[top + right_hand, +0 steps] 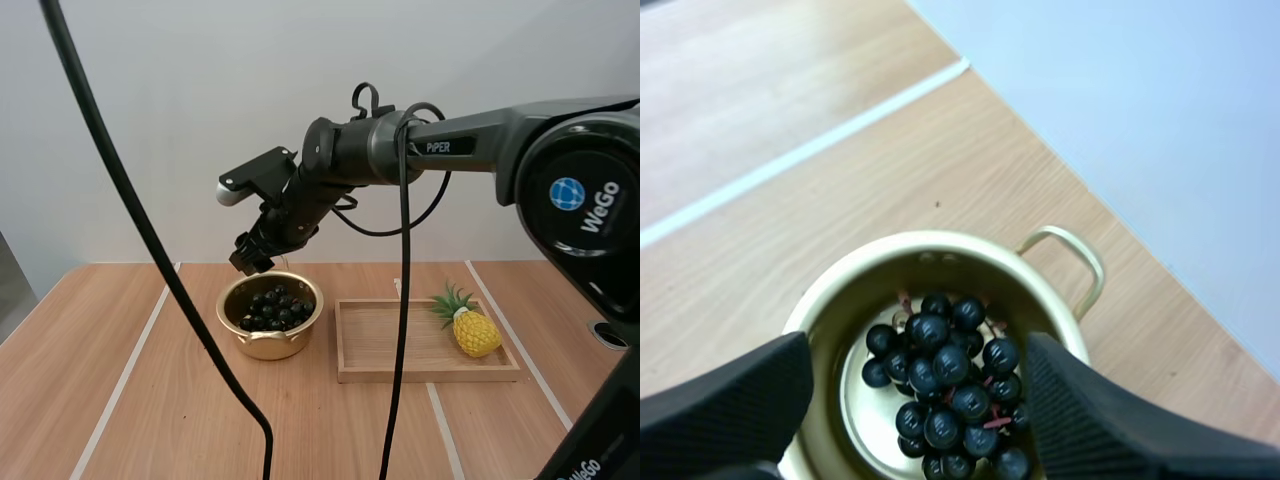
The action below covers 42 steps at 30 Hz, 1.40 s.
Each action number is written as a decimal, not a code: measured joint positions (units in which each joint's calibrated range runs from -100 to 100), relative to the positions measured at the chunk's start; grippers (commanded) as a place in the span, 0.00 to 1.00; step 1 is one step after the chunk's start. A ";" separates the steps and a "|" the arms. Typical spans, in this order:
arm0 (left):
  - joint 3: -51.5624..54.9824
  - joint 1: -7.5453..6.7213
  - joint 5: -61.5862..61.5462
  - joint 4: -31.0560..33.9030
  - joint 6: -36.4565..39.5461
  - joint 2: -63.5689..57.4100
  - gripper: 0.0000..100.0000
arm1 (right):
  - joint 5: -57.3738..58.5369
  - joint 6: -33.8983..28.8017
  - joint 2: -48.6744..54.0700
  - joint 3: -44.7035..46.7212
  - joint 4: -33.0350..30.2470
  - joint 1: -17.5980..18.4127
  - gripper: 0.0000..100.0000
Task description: Open the pot, put the grape inside, and close it
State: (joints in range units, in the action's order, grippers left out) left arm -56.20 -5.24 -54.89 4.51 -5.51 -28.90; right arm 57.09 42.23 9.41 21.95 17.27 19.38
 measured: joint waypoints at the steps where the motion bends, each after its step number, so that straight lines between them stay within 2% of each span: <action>1: 0.00 0.00 0.00 0.00 0.00 0.00 0.00 | 0.63 -0.39 1.17 -0.29 -0.14 0.00 1.00; 9: 0.00 0.00 0.00 0.00 0.00 0.00 0.00 | 2.21 -3.76 12.95 -0.47 -2.32 -1.03 1.00; 20: 0.00 0.00 0.00 0.00 0.00 0.00 0.00 | 6.95 -6.69 31.33 -0.47 -3.39 -7.03 1.00; 25: 0.00 0.00 0.00 0.00 0.00 0.00 0.00 | 9.07 -9.36 40.38 -0.47 -8.99 -8.63 1.00; 34: 0.00 0.00 0.00 0.00 0.00 0.00 0.00 | 15.18 -15.65 50.99 -1.00 -19.01 -8.88 1.00; 42: 0.00 0.00 0.00 0.00 0.00 0.00 0.00 | 19.22 -17.39 55.68 -1.05 -20.90 -13.54 1.00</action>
State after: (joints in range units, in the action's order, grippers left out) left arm -56.20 -5.24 -54.89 4.51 -5.51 -28.90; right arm 76.30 24.84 65.10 20.90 -3.63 5.84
